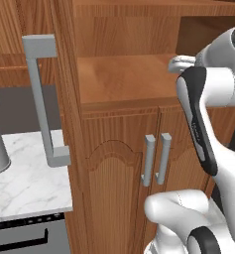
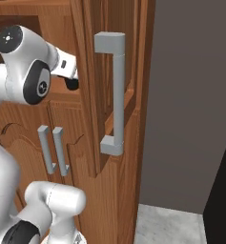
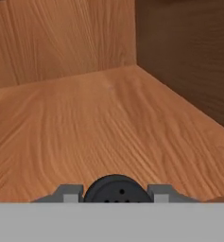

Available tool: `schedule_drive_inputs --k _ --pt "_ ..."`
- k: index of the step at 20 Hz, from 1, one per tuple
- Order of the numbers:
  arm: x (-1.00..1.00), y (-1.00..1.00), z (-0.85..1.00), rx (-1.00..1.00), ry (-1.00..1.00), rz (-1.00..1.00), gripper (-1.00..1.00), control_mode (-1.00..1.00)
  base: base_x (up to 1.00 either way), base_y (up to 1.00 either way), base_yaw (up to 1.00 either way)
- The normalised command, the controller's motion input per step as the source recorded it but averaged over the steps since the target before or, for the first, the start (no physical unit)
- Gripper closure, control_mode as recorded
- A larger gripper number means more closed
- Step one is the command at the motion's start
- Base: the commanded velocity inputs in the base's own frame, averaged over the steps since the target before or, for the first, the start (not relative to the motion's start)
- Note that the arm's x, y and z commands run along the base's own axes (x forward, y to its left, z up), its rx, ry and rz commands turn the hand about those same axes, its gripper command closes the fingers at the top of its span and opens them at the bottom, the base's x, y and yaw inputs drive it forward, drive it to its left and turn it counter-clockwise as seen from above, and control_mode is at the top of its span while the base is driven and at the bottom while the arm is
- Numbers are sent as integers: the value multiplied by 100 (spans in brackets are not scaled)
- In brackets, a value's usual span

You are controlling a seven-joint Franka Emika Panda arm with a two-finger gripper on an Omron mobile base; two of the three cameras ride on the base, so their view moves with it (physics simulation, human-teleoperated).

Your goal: There are various items on the counter. Only move the condiments/shakers into the cabinet.

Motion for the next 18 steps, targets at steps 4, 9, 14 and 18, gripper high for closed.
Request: schedule_drive_inputs --k 4,9,14,18 --pt "35 0 -41 0 -5 0 100 -100 0 0 0" --pt "38 0 -6 -2 -8 0 100 -100 0 0 0" --pt "50 0 0 -3 -4 0 100 -100 0 0 0" --pt "45 0 0 -4 2 0 100 -100 0 0 0"
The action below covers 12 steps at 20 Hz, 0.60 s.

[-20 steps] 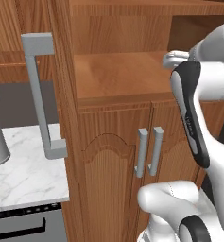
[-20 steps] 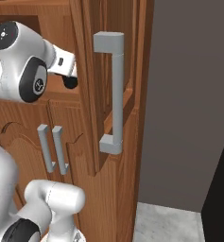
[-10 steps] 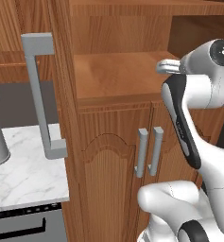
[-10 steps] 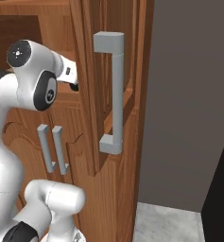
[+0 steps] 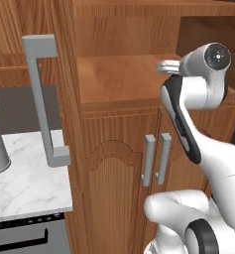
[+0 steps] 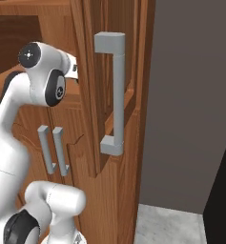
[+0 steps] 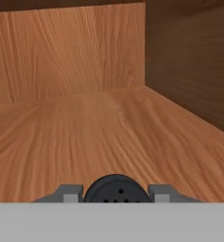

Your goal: There are various items on the counter. Only move the condiments/shakers into the cabinet.

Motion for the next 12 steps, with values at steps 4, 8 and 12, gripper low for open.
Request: schedule_drive_inputs --k 4,8,12 --pt "52 0 0 -5 6 0 100 -100 0 0 0" --pt "53 0 -1 -4 15 0 100 -100 0 0 0" --pt "39 0 -9 -1 13 0 100 -100 0 0 0"
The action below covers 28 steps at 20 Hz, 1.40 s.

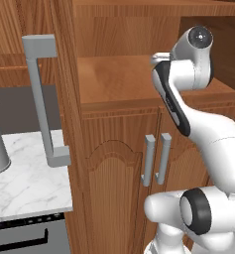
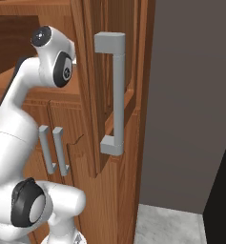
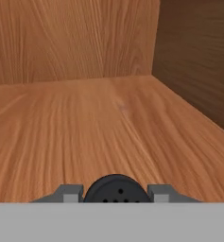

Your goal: There are various items on the counter. Only move the condiments/shakers into the cabinet.

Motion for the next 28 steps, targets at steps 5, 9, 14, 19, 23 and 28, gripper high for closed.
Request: schedule_drive_inputs --k 5,9,14,19,23,28 --pt "20 0 -17 0 13 0 -100 -100 0 0 0" --pt "11 0 -11 0 3 0 -100 -100 0 0 0" --pt "12 0 0 0 -1 3 -100 -100 0 0 0" --pt "-25 -5 1 0 -16 2 -100 -100 0 0 0" --pt "-79 -1 6 0 -32 3 -100 -100 0 0 0" --pt "-96 0 2 0 -21 3 -100 -100 0 0 0"
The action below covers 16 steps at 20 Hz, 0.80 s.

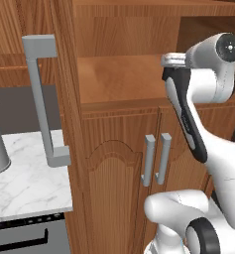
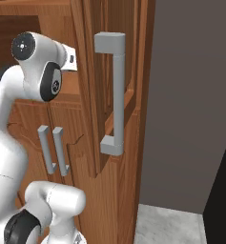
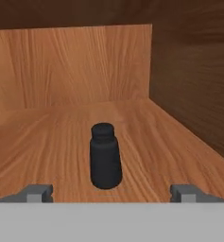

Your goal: There are various items on the counter. Only move the condiments/shakers into the cabinet.

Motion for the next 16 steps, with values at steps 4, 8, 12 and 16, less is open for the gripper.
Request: schedule_drive_inputs --k 4,8,12,16 --pt "-100 20 10 0 0 6 -100 -100 0 0 0" --pt "-100 38 67 0 14 6 -100 -100 0 0 0" --pt "-100 39 89 0 39 7 -100 -100 0 0 0" --pt "-100 25 33 0 42 7 -100 -100 0 0 0"
